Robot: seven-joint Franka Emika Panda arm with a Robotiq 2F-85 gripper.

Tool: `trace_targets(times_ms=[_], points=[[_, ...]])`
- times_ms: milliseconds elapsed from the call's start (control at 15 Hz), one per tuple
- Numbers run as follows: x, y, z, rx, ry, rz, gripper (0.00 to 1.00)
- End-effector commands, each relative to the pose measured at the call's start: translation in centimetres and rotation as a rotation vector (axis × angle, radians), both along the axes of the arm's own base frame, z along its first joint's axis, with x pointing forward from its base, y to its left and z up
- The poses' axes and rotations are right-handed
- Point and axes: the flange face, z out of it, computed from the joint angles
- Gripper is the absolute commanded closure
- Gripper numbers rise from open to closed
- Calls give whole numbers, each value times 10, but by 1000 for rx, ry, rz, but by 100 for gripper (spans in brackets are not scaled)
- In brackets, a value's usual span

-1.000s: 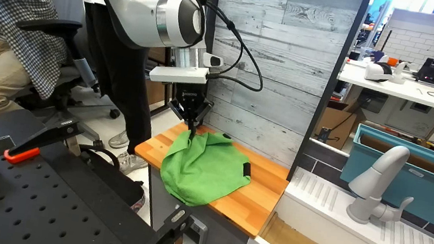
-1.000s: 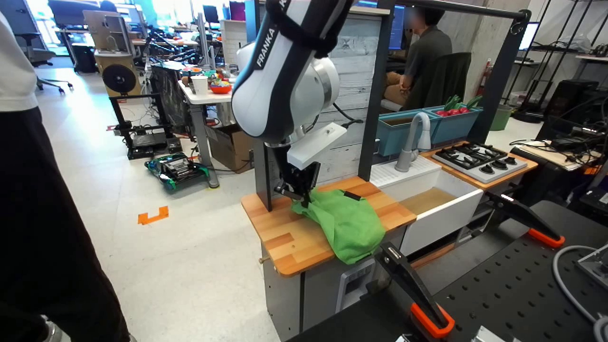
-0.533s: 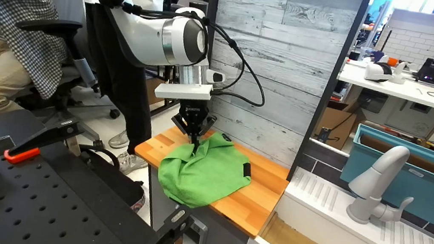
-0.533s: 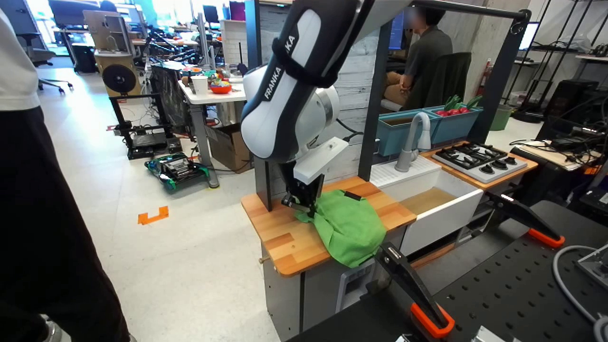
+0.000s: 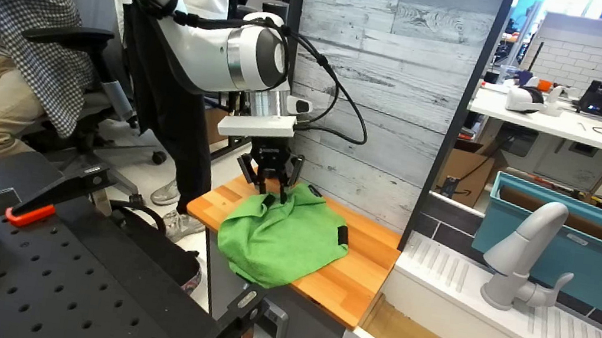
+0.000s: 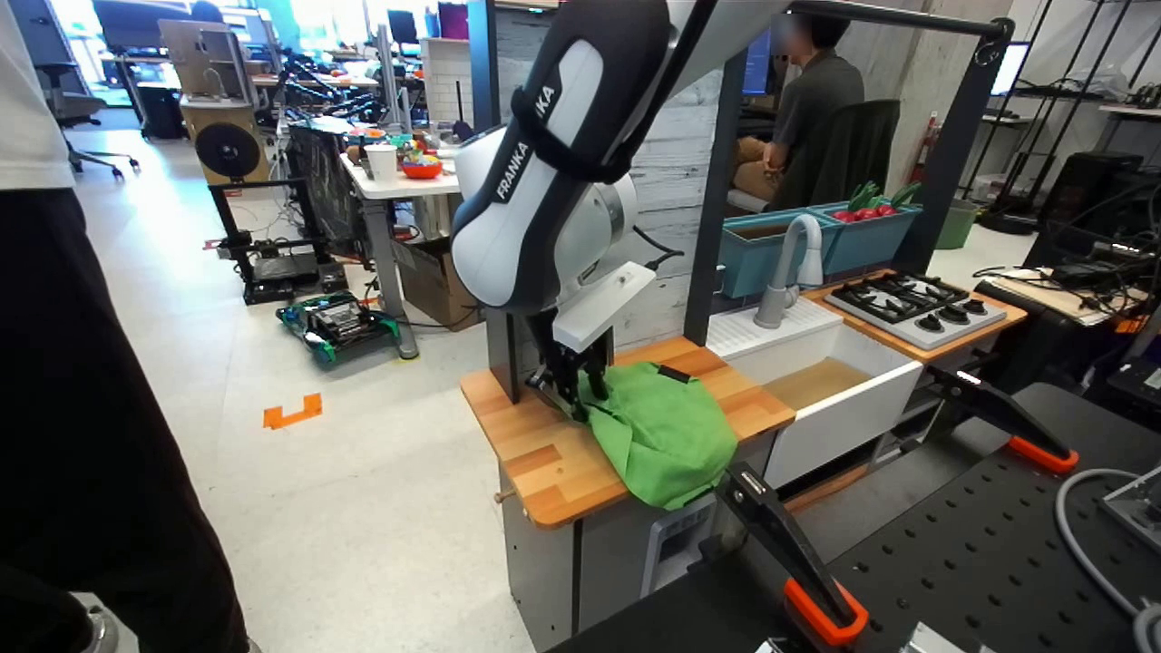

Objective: Move the green towel to the left

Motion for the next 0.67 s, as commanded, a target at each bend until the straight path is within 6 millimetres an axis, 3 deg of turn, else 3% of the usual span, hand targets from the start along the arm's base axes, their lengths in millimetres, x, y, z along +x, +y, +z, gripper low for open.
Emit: trace_targets(times_ms=[0,200,600], points=[[9,7,1,-10,4,12,23],[8,9,3,-6,-6,7,1],[-2,-1,13,20,-38,-9,0]])
